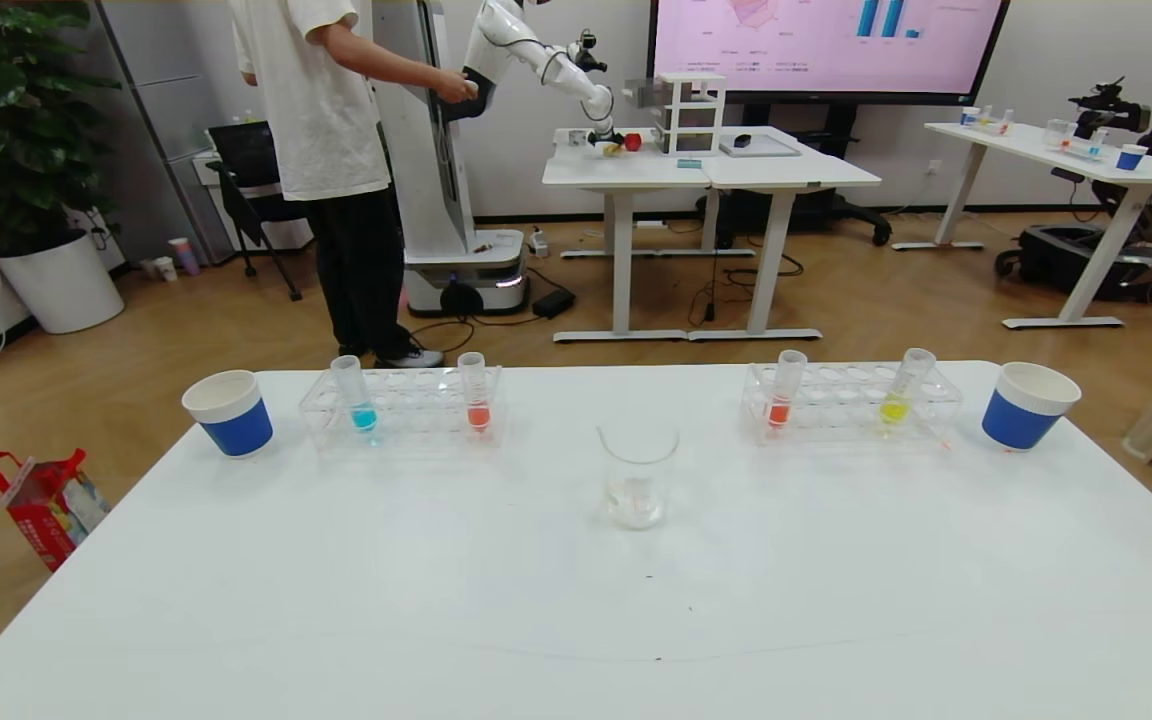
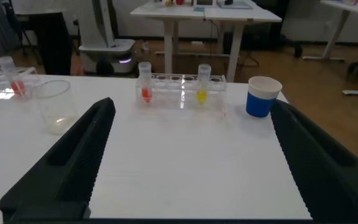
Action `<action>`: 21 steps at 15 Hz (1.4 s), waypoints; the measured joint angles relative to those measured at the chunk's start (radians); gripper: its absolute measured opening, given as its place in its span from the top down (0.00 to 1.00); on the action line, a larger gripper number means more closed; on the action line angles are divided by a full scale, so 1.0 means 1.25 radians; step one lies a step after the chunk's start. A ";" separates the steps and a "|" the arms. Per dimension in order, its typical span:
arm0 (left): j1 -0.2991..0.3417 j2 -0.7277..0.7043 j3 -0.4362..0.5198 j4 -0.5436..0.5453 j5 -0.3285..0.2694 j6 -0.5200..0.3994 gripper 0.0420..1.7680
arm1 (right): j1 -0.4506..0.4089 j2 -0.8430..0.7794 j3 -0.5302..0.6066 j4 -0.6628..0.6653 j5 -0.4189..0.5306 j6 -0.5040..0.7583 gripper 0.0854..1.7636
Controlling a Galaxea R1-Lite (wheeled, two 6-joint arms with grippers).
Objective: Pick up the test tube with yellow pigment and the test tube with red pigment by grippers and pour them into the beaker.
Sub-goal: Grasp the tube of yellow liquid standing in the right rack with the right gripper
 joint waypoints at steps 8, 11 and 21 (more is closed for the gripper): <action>0.000 0.000 0.000 0.000 0.000 0.000 0.01 | -0.004 0.501 -0.007 -0.456 0.001 0.002 0.02; 0.000 0.000 0.000 0.000 0.000 0.000 0.01 | -0.011 0.708 -0.007 -0.656 0.001 0.001 0.02; 0.000 0.000 0.000 0.000 0.000 0.000 0.01 | -0.110 1.252 -0.138 -0.995 0.059 0.000 0.02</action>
